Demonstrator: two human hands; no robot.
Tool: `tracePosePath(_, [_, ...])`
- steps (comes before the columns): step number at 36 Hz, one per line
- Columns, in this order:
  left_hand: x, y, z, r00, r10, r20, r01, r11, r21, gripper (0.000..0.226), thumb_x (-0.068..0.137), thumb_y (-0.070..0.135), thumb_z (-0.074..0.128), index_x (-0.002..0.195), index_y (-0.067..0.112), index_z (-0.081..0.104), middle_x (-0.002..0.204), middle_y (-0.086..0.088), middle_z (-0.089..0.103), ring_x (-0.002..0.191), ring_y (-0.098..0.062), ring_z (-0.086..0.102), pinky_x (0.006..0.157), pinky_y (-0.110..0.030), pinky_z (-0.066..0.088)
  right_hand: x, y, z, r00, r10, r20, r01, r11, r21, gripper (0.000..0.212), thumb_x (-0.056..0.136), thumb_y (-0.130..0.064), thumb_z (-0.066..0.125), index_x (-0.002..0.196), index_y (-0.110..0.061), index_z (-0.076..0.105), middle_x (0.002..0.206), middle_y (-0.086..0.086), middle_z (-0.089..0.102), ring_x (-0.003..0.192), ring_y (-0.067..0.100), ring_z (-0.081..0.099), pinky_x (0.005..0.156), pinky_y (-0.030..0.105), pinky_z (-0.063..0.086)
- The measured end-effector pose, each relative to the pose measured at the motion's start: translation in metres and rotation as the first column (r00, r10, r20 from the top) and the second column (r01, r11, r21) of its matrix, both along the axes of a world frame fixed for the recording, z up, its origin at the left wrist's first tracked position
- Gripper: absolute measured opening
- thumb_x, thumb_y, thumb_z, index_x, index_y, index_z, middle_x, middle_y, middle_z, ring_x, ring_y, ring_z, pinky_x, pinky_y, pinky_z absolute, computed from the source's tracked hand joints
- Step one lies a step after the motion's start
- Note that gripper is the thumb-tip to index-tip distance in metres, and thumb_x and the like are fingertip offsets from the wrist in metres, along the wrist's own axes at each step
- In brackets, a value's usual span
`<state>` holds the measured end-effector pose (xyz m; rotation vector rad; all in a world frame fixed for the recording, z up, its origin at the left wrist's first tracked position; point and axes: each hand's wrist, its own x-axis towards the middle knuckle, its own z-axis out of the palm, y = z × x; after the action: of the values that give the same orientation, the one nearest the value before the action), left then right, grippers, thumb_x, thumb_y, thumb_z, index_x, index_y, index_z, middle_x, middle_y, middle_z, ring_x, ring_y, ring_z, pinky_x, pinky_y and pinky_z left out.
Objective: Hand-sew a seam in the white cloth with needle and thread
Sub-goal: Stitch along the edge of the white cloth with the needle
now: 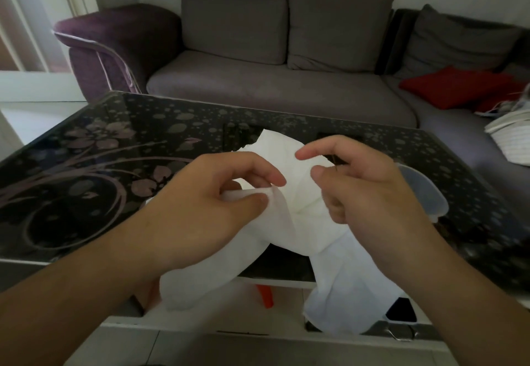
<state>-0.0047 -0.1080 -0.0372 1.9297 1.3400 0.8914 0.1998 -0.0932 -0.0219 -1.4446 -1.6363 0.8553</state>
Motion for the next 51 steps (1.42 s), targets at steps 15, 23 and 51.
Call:
tracePosePath(15, [-0.001,-0.001,-0.002,0.999,0.009,0.042,-0.010,1.000,0.021,0.023,0.093,0.026,0.068,0.107,0.043,0.073,0.104,0.020,0.071,0.100,-0.006,0.069,0.091,-0.028,0.054,-0.003,0.002,-0.011,0.974,0.199,0.110,-0.189,0.977,-0.098,0.016,0.102,-0.031,0.059,0.088,-0.029,0.067,0.053,-0.008,0.053,0.048,0.004,0.047,0.052,0.024,0.040])
tracePosePath(23, [-0.002,0.004,-0.002,0.997,0.080,-0.010,-0.081,0.996,-0.035,0.005,0.092,0.039,0.073,0.095,0.038,0.076,0.084,0.019,0.074,0.080,0.001,0.069,0.072,-0.012,0.044,-0.003,0.004,-0.009,0.970,0.186,0.159,-0.184,0.983,-0.028,0.019,0.103,-0.030,0.053,0.089,-0.029,0.064,0.058,-0.014,0.058,0.060,-0.007,0.055,0.062,0.021,0.037])
tracePosePath(51, [-0.001,0.001,-0.001,0.998,0.054,0.020,-0.051,0.993,-0.108,0.015,0.095,0.037,0.069,0.084,0.027,0.071,0.072,0.012,0.074,0.062,0.000,0.064,0.066,-0.020,0.044,-0.001,0.012,-0.012,0.949,0.115,0.292,-0.155,0.981,0.117,0.016,0.101,-0.035,0.059,0.086,-0.033,0.065,0.073,-0.020,0.061,0.078,-0.003,0.060,0.071,0.021,0.048])
